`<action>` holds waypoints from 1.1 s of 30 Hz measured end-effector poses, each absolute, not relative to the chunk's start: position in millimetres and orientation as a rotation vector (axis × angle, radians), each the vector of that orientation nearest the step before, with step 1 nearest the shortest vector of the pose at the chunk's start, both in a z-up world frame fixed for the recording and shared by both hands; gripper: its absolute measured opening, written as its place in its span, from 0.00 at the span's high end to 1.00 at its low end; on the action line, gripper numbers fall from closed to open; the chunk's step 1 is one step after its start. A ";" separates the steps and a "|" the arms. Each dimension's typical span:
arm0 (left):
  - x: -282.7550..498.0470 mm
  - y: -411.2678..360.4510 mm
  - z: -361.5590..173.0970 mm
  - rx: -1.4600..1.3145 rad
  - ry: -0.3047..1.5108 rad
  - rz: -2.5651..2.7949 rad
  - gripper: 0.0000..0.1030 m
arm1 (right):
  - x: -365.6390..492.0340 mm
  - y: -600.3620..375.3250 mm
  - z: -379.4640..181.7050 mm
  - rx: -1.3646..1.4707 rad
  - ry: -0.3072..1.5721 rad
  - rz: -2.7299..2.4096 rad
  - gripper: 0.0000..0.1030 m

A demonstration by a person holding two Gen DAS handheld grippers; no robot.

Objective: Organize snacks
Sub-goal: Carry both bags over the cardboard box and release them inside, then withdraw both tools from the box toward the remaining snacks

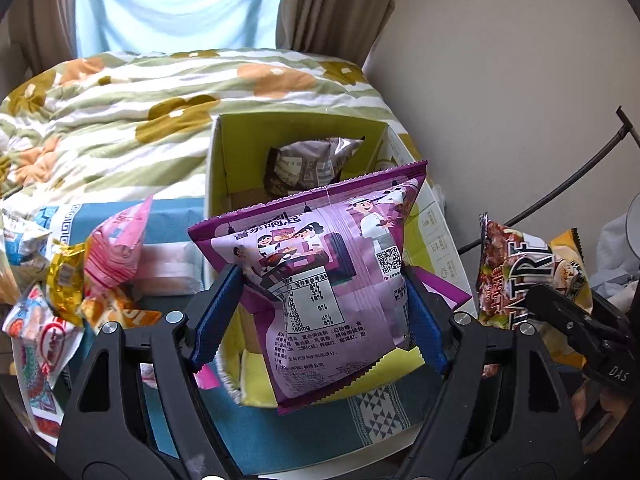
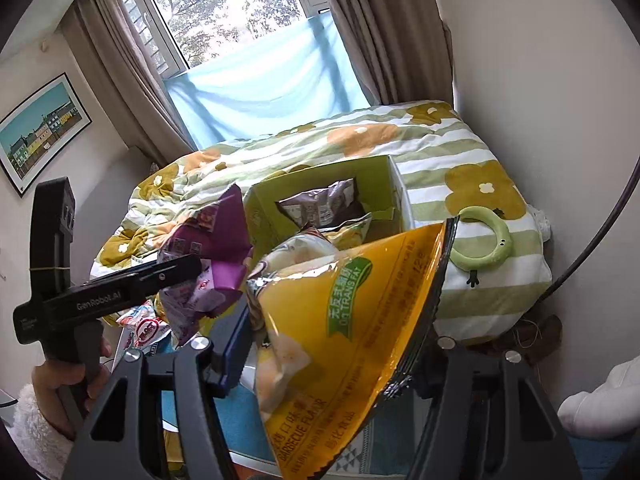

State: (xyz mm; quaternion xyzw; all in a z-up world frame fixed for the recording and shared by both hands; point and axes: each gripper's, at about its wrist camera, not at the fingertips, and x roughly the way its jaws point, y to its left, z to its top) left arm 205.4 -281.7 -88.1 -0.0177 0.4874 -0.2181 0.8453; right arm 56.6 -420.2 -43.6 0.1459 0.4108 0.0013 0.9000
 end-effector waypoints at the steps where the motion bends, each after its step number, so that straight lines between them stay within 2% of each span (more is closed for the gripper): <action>1: 208.1 -289.6 -94.0 -0.026 1.042 -0.449 0.27 | 58.4 -427.8 -45.2 0.303 0.858 0.004 0.43; 4: 214.7 -304.3 -112.2 0.017 1.077 -0.409 0.26 | 64.3 -444.5 -51.9 0.296 0.884 0.011 0.43; 7: 221.1 -313.1 -125.8 0.061 1.103 -0.376 0.19 | 71.1 -453.0 -60.8 0.289 0.909 0.022 0.43; 8: 222.6 -315.8 -128.7 0.074 1.107 -0.367 0.07 | 73.4 -454.4 -64.1 0.289 0.917 0.026 0.43; 9: 222.8 -316.1 -129.9 0.082 1.106 -0.358 0.01 | 75.7 -455.2 -67.5 0.290 0.925 0.032 0.43; 19: 200.7 -286.6 -110.8 0.128 1.060 -0.368 0.01 | 97.8 -447.1 -80.5 0.236 0.971 0.051 0.42; 23: 202.2 -273.1 -103.6 0.120 1.052 -0.368 0.01 | 118.7 -433.5 -84.4 0.121 1.024 0.033 0.42; 33: 218.5 -258.0 -112.1 0.125 1.056 -0.370 0.01 | 159.9 -418.7 -108.6 -0.019 1.145 0.039 0.42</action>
